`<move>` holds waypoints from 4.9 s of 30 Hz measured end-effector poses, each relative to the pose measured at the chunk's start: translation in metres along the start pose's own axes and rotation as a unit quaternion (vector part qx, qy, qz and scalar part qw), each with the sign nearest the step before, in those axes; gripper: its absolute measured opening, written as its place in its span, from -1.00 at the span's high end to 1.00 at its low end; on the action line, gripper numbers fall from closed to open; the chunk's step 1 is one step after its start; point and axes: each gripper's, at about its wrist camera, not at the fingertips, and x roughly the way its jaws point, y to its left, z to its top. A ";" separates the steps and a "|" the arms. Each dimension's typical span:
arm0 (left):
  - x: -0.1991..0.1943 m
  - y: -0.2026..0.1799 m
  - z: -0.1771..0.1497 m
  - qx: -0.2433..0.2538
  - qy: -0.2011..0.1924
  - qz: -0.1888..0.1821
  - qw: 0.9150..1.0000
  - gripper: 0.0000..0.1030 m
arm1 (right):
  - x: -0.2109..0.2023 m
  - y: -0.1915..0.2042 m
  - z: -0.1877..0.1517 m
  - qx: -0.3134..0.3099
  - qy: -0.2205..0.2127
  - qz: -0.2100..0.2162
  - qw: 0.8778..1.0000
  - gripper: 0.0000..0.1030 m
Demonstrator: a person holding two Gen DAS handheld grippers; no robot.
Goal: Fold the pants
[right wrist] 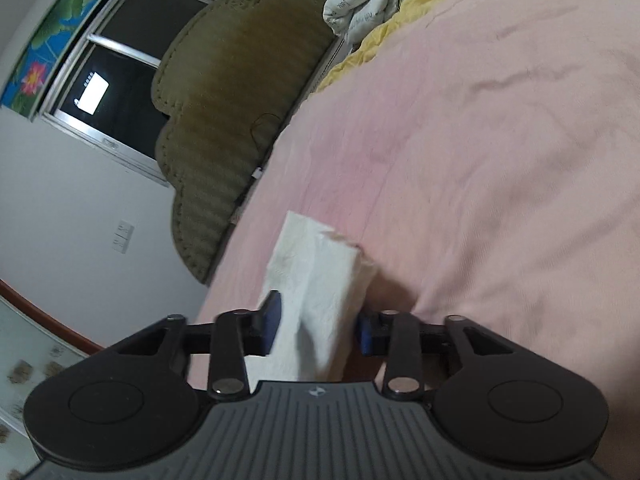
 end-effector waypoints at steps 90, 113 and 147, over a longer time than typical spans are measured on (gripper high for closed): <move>-0.086 0.117 0.010 -0.315 0.002 -0.024 0.949 -0.39 | 0.002 0.232 -0.343 -0.729 0.173 0.200 0.631 0.51; -0.042 0.112 -0.005 -0.416 0.042 -0.157 0.895 0.92 | 0.008 0.229 -0.301 -0.657 0.154 0.194 0.712 0.87; -0.107 0.095 -0.023 -0.313 0.011 -0.059 0.948 0.74 | 0.021 0.225 -0.323 -0.645 0.243 0.203 0.696 0.77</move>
